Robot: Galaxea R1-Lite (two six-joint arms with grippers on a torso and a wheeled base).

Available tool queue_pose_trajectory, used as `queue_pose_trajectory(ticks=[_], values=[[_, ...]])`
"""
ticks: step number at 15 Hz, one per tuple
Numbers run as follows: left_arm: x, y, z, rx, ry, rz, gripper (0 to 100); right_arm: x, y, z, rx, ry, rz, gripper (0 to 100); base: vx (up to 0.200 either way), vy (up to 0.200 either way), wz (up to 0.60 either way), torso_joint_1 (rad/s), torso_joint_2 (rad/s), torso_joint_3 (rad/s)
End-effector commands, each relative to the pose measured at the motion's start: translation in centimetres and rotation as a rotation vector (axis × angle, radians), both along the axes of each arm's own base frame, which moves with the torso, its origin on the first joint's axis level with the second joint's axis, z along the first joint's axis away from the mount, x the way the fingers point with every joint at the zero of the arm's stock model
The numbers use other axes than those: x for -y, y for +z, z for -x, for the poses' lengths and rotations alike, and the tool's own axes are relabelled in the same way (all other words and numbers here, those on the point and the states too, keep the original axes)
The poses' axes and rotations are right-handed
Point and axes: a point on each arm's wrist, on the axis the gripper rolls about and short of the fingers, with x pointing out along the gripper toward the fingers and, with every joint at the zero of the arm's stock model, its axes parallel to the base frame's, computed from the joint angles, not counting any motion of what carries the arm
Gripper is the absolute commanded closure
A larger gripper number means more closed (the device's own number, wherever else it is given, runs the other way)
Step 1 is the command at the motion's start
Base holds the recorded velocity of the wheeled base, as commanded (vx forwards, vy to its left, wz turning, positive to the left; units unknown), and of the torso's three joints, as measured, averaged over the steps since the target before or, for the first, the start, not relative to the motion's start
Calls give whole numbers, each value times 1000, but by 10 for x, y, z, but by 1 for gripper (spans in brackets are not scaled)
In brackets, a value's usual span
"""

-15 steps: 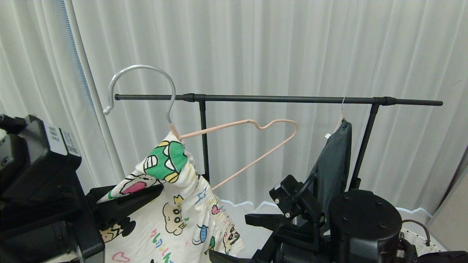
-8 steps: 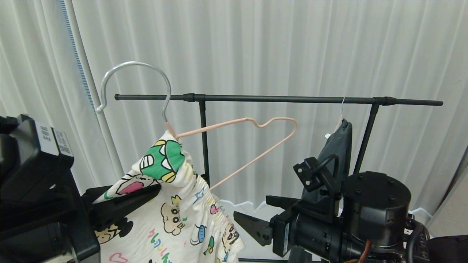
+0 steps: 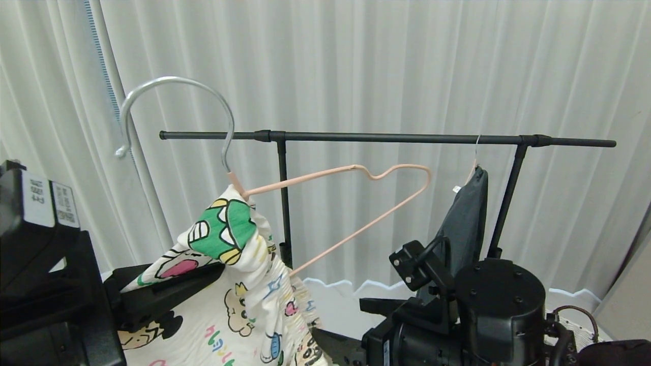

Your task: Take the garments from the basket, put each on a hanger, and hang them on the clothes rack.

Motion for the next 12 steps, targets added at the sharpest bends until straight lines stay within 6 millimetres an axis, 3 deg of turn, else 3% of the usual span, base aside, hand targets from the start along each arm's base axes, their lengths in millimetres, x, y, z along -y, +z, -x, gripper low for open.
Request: queue_pose_trajectory(ticks=[1, 7, 12], values=[[0, 1, 1, 3, -3, 4, 100, -2, 4, 11, -26, 48, -14, 0, 0, 0, 0, 0, 0, 0], [2, 8, 2, 21, -23, 19, 100, -4, 2, 36, -90, 152, 39, 0, 0, 0, 0, 0, 0, 0], [6, 11, 7, 30, -69, 30, 100, -7, 2, 32, -72, 71, 71, 0, 0, 0, 0, 0, 0, 0]])
